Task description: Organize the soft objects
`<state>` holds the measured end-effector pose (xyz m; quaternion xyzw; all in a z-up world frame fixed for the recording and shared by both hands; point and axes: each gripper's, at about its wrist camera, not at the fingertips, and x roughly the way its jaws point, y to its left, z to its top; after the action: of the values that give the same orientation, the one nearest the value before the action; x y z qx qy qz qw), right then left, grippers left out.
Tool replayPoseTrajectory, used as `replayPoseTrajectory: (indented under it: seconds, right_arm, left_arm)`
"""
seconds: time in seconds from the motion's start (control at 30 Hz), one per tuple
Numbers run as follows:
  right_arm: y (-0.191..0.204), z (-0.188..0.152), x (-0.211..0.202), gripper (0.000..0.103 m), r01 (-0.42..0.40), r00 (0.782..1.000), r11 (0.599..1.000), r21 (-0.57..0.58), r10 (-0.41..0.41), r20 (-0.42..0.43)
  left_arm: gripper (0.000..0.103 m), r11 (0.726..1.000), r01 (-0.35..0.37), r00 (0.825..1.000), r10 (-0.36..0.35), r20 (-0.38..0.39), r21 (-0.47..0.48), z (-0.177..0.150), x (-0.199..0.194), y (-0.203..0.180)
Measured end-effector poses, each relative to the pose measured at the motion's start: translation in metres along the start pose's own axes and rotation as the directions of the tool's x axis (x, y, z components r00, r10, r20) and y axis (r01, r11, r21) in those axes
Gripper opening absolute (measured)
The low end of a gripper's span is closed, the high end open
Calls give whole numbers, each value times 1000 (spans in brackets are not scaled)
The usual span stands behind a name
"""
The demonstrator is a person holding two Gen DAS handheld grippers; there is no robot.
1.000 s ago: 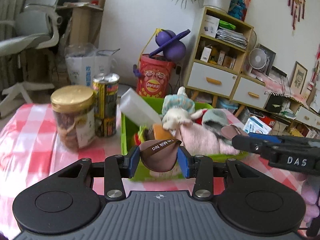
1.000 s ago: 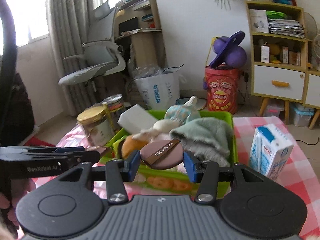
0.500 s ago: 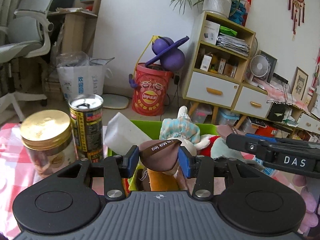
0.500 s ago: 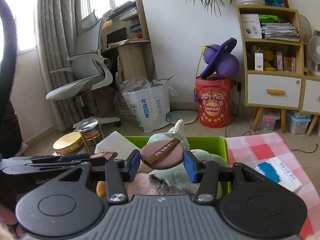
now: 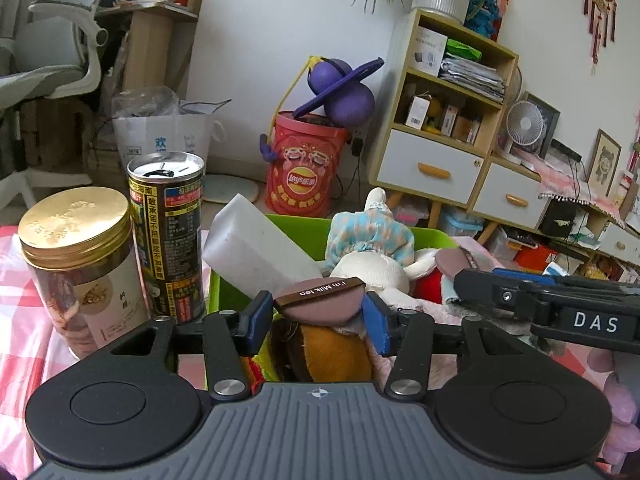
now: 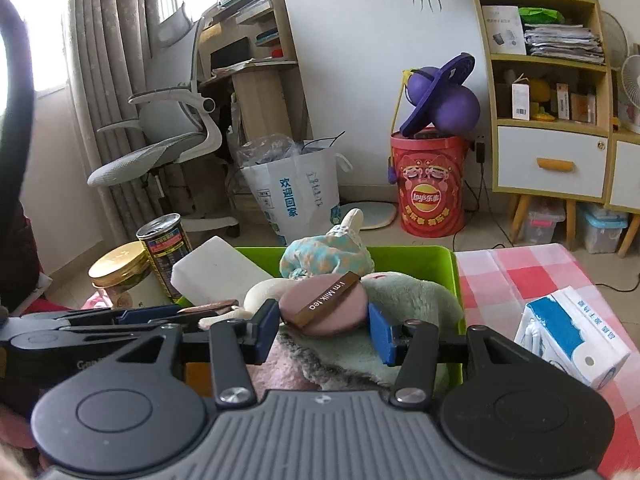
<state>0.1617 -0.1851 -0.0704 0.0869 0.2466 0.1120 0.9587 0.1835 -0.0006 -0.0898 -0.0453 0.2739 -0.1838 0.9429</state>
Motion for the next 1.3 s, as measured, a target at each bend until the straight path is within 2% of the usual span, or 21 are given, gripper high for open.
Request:
replayPoseTrajectory:
  seconds: [0.1,0.2,0.3,0.43,0.53,0.73,0.9,1.03,1.13,1.3]
  right_arm:
    - [0,2,-3,32,-4,1000,1000,12,4,-12]
    - [3,5,-14,39,-2,1000,1000,13,2,-5]
    - [5,9,-25,42,8,1000,1000,22,-8,-8]
    - [12,11,-48,48,36,999,999,11,-35,-18]
    - [16,11,-66,56,58,997,998,14,-57,-45]
    - [27,5,-102,62,123,985,992,13,-121,-123]
    - [40,3,-133,67,178,970,984,28,-170,-171]
    - [49,-2,-157,74,206,958,978,37,-194,-209]
    - [56,-8,-171,75,204,955,979,22,-194,-225]
    - [65,-5,-186,75,241,948,971,1,-235,-215]
  left_arm:
    - [69,1000,-13,1000,13,2,9,0,-6,-4]
    - [82,1000,-28,1000,28,1,15,1,-16,-7]
    - [84,998,-52,999,52,-6,26,0,-30,-12]
    - [98,994,-112,993,113,-40,12,-3,-51,-17]
    - [98,985,-172,981,173,-83,21,-7,-68,-25]
    - [98,966,-258,948,252,-197,-4,-15,-105,-36]
    - [98,945,-326,922,320,-219,12,-20,-142,-48]
    - [98,941,-338,914,329,-236,1,-23,-167,-59]
    - [98,943,-333,915,323,-241,-3,-25,-180,-66]
    - [98,934,-357,904,343,-254,-10,-26,-190,-73]
